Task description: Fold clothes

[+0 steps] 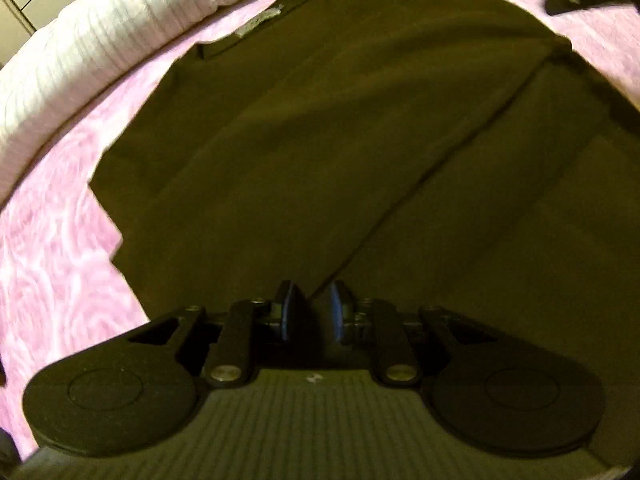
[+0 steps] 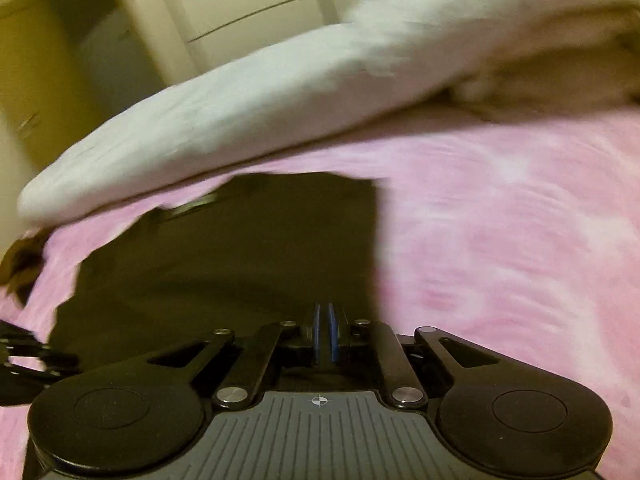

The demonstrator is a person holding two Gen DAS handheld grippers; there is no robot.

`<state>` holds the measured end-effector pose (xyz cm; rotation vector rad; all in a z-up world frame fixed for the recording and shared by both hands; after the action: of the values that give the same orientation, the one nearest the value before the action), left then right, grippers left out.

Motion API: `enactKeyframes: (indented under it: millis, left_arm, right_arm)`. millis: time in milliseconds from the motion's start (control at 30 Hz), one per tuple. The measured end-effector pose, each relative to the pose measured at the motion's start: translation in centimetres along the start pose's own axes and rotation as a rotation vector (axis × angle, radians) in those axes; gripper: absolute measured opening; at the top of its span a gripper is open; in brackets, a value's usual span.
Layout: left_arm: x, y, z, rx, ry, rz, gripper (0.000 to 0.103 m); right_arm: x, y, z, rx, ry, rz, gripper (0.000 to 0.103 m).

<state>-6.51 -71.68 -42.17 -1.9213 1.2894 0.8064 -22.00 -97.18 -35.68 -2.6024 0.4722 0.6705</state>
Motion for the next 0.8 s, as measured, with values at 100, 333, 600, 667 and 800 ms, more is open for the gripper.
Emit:
enactKeyframes:
  millis: [100, 333, 600, 667, 800]
  left_arm:
    - [-0.5, -0.3, -0.2, -0.006, 0.049, 0.012, 0.017]
    - [-0.2, -6.8, -2.7, -0.105, 0.178, -0.033, 0.018]
    - [3.8, -11.1, -2.6, -0.08, 0.183, -0.048, 0.02]
    - [2.7, -11.2, -2.4, -0.076, 0.189, -0.064, 0.02]
    - [-2.0, -10.2, 0.2, -0.072, 0.192, -0.066, 0.027]
  right_arm:
    - [3.7, -4.1, 2.6, -0.089, -0.102, -0.079, 0.008]
    - [5.3, -4.7, 4.6, -0.173, -0.222, 0.027, 0.008]
    - [7.6, -7.8, 4.1, -0.148, -0.247, 0.014, 0.012]
    - [5.7, -7.6, 4.5, -0.142, -0.259, 0.037, 0.012]
    - [2.1, -7.1, 5.4, -0.13, -0.283, 0.082, 0.015]
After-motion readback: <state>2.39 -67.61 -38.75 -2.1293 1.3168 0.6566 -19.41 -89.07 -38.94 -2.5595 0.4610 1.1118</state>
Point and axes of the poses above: each gripper's, at about its wrist camera, not at the fingertips, and x roughly the way its jaws point, y to its right, z to its underside, the point moved 8 cm from there along x, roughly the way its jaws point, and after that the axes turned 13 degrees about y, right-handed, at the moved point
